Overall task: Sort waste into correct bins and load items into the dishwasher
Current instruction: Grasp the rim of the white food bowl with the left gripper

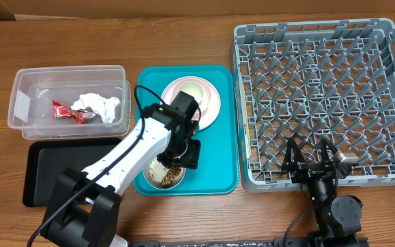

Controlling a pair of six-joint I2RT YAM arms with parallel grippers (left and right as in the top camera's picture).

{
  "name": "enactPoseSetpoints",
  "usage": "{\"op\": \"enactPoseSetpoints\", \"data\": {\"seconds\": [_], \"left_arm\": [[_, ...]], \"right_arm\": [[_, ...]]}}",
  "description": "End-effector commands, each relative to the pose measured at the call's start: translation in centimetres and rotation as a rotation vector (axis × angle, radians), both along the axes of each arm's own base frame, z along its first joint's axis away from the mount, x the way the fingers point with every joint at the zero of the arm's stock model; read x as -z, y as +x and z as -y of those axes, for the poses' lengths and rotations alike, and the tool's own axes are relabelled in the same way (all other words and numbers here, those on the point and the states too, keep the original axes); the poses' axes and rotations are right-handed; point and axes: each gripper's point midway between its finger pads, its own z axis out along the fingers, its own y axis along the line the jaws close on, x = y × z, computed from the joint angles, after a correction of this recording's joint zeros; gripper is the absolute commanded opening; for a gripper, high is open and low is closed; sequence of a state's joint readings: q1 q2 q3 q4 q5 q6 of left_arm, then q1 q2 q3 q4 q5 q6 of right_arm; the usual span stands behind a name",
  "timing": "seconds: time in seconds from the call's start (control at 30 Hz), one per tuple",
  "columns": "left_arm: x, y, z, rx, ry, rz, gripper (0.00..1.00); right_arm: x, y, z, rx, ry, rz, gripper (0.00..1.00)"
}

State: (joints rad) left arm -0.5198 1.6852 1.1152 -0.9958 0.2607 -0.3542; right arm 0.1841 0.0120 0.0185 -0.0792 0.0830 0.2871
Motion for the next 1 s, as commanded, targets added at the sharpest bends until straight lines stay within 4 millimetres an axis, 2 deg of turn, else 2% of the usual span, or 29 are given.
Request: {"op": "enactPoseSetpoints", "data": {"seconds": [0.0,0.2,0.33,0.57,0.9,0.97], "left_arm": [[0.5,-0.4,0.2,-0.029,0.024,0.004,0.41],[1.6,-0.5,-1.4,-0.076,0.147,0.039,0.4],[1.7,-0.7,-1.1,-0.077,0.145,0.042,0.39],[1.8,-0.8,-0.4,-0.071,0.147,0.059,0.29],[1.8,-0.7,-0.6,-0.084,0.236,0.126,0.27],[1.8,-0.8,-0.5,-0.075,0.237,0.128,0.22]], "right_arm": [[0.2,0.0,-0.1,-0.004,-0.006,0.004,1.0],[0.2,0.0,-0.1,-0.004,-0.006,0.004,1.0],[0.2,0.0,-0.1,-0.004,-0.006,0.004,1.0],[0.2,0.0,-0.1,-0.004,-0.006,0.004,1.0],[0.2,0.0,-0.1,-0.004,-0.006,0.004,1.0],[0.2,0.0,-0.1,-0.004,-0.006,0.004,1.0]]}}
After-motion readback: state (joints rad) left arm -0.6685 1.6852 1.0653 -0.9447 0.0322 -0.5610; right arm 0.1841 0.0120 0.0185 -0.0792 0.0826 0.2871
